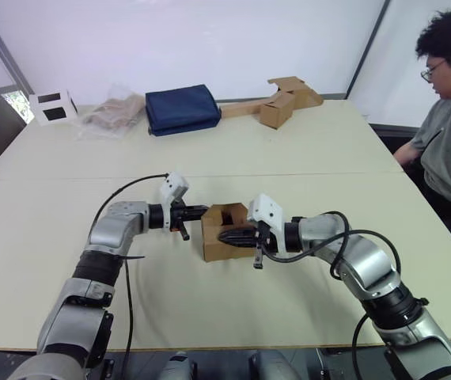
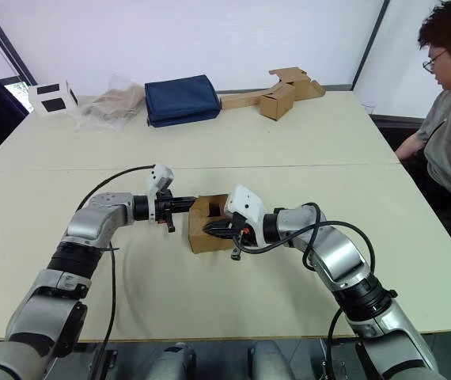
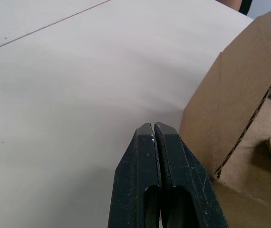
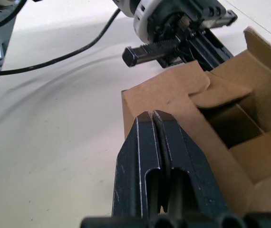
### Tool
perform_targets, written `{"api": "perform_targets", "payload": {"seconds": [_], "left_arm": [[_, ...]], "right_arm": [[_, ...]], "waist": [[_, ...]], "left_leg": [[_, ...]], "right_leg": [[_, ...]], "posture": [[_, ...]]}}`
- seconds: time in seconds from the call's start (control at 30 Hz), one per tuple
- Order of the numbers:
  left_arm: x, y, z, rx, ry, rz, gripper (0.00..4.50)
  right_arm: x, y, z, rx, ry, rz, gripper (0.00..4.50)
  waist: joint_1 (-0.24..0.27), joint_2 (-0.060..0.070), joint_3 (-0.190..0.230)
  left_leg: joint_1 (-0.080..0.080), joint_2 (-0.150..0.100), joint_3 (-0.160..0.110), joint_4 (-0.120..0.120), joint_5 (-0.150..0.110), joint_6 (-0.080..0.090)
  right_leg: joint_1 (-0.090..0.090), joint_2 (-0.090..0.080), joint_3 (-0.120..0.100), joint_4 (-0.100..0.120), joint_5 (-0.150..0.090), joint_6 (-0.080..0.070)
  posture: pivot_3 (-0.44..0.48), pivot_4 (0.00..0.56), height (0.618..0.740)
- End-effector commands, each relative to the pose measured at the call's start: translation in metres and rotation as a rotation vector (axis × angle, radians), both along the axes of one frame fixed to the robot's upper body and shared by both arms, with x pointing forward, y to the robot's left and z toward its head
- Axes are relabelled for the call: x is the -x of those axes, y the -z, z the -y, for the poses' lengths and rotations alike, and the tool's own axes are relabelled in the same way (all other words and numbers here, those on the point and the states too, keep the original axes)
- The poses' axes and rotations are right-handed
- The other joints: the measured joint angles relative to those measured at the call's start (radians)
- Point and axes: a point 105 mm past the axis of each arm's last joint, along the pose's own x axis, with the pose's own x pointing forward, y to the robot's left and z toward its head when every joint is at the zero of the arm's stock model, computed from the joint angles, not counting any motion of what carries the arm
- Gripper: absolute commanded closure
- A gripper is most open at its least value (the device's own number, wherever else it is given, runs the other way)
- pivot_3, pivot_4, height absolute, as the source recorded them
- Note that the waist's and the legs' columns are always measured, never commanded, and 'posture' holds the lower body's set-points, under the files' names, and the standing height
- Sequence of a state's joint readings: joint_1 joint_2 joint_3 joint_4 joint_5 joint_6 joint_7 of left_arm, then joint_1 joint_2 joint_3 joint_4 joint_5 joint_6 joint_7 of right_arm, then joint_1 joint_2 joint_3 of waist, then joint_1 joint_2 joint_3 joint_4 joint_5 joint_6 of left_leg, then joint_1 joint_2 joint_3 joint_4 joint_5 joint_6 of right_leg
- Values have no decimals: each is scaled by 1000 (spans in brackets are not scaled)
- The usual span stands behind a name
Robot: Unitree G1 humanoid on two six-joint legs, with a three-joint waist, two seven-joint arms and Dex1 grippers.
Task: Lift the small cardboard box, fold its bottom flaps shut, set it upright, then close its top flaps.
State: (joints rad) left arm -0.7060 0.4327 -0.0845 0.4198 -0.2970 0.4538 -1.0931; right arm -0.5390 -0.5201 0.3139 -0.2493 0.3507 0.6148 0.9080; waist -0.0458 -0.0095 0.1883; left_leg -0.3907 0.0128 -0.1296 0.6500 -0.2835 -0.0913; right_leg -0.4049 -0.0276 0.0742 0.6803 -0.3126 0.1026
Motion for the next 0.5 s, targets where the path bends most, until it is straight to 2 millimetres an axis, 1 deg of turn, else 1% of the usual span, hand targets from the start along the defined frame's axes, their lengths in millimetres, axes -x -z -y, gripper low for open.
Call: {"api": "perform_targets", "payload": {"seconds": [0.03, 0.1, 0.13, 0.17, 0.23, 0.27, 0.3, 0.37, 0.4, 0.43, 0.5], "left_arm": [[2, -19, -29, 6, -66, 63, 4460], [7, -31, -46, 8, -98, 74, 4460], [12, -36, -52, 4, -95, 78, 4460], [20, -43, -55, 2, -75, 80, 4460], [35, -51, -54, 4, -29, 70, 4460], [44, -56, -51, 9, 8, 62, 4460], [60, -60, -45, 16, 71, 44, 4460], [92, -60, -30, -3, 199, 4, 4460], [101, -58, -25, -12, 229, -7, 4460], [105, -56, -21, -20, 238, -13, 4460], [105, -51, -13, -17, 232, -16, 4460]], "right_arm": [[2, -6, -5, -24, -16, 37, 4500], [2, -11, -5, -54, -14, 35, 4500], [3, -12, -5, -61, -14, 35, 4500], [2, -13, -5, -62, -12, 37, 4500], [2, -12, -4, -60, -8, 41, 4500], [2, -12, -4, -59, -7, 43, 4500], [2, -13, -3, -61, -6, 44, 4500], [1, -13, -3, -66, -4, 44, 4500], [1, -13, -3, -66, -4, 44, 4500], [1, -13, -3, -67, -3, 43, 4500], [0, -13, -3, -68, 0, 43, 4500]], "waist": [[-5, 0, 0], [-14, 0, 0], [-17, 0, 0], [-21, 0, 0], [-22, 0, 0], [-18, 0, 0], [-17, 0, 0], [-18, 0, 0], [-19, 0, 0], [-18, 0, 0], [-14, 0, 0]], "left_leg": [[0, 0, 0, 0, 0, 0], [0, 0, 0, -1, 0, 0], [0, 1, -1, -1, 0, 0], [0, 1, -1, -1, 0, 0], [0, 1, -1, -2, 0, 0], [0, 0, -1, -2, 0, 0], [0, 0, -1, -1, 0, 0], [0, 0, -1, -1, 0, 0], [0, 0, -1, -1, 0, 0], [0, 0, -1, -1, 0, 0], [0, 0, -1, -1, 0, 0]], "right_leg": [[0, 0, 0, 0, 0, 0], [-1, 1, 0, 1, 0, 0], [-1, 1, 0, 1, 0, 0], [-1, 1, 0, 1, 0, 0], [-1, 0, 0, 0, 0, 0], [0, 0, 0, 0, 0, 0], [0, -1, 0, 0, 0, 0], [1, -1, 0, 0, 0, 0], [1, -1, 0, -1, 0, 0], [1, -1, 0, 0, 0, 0], [1, 0, 0, 0, 0, 0]], "posture": [[0, 150, 740], [0, 150, 740], [0, 150, 740], [0, 150, 740], [0, 150, 740], [0, 150, 740], [0, 150, 740], [0, 150, 740], [0, 150, 740], [0, 150, 740], [0, 150, 740]]}}
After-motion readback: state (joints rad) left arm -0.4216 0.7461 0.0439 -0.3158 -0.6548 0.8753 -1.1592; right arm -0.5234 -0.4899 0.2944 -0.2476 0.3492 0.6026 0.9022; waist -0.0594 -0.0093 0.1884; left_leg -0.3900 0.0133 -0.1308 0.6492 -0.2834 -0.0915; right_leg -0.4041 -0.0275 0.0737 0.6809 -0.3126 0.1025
